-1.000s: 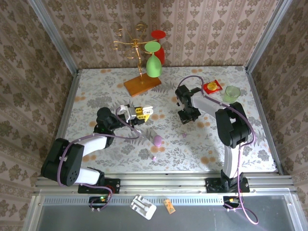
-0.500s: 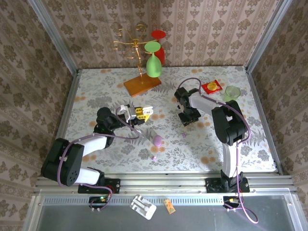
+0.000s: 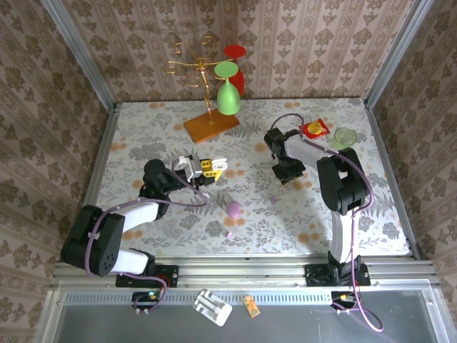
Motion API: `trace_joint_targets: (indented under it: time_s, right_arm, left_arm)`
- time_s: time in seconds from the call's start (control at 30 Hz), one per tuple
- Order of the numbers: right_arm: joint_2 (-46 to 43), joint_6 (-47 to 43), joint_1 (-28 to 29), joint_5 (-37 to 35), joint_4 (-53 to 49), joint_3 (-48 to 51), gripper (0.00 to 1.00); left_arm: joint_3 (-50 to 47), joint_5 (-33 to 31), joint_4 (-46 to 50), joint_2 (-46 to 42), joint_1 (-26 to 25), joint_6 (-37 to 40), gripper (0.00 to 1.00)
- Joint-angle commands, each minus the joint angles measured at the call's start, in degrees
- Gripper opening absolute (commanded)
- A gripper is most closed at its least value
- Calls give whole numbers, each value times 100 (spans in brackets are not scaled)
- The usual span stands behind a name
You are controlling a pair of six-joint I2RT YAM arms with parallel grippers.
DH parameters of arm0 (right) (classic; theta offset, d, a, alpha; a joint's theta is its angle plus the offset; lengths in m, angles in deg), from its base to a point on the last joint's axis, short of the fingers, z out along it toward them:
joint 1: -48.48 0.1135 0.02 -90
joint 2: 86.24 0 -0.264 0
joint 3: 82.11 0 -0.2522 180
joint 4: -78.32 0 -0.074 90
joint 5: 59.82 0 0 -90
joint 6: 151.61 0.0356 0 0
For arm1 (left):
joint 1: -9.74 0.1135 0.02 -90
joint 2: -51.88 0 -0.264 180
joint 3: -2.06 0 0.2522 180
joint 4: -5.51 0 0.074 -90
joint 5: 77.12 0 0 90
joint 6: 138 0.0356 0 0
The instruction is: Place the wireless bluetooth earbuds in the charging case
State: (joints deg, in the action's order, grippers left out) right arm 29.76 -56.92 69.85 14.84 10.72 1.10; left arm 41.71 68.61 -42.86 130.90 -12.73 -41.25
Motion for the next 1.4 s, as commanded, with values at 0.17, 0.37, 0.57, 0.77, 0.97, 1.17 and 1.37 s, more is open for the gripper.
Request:
trace_joint_targets:
  time_s: [0.17,0.37,0.57,0.77,0.97,1.17,1.37]
  right_arm:
    - [-575,427,131,99,540,166,35]
    - [-951,1743,439,49,936,596,37]
    - [-942,2504,621,131,1254,864,36]
    - [-585,2545,650,155,1116,755,33]
    - [-353,2471,645,136,1130,659,29]
    - [-144,2408,642,158,1103,515,25]
    - [-75,2064,641,271,1034,411,22]
  left_arm:
    - [6,107,-73,10,23,123,2]
    - [3,70,-97,33,77,130,2]
    - [48,137,-185,121,95,63,2]
    - [48,149,-216,140,102,28,2]
    - [21,147,-256,148,103,-15,2]
    - [13,143,-272,133,103,-26,2]
    - [-23,140,-289,122,117,-24,2]
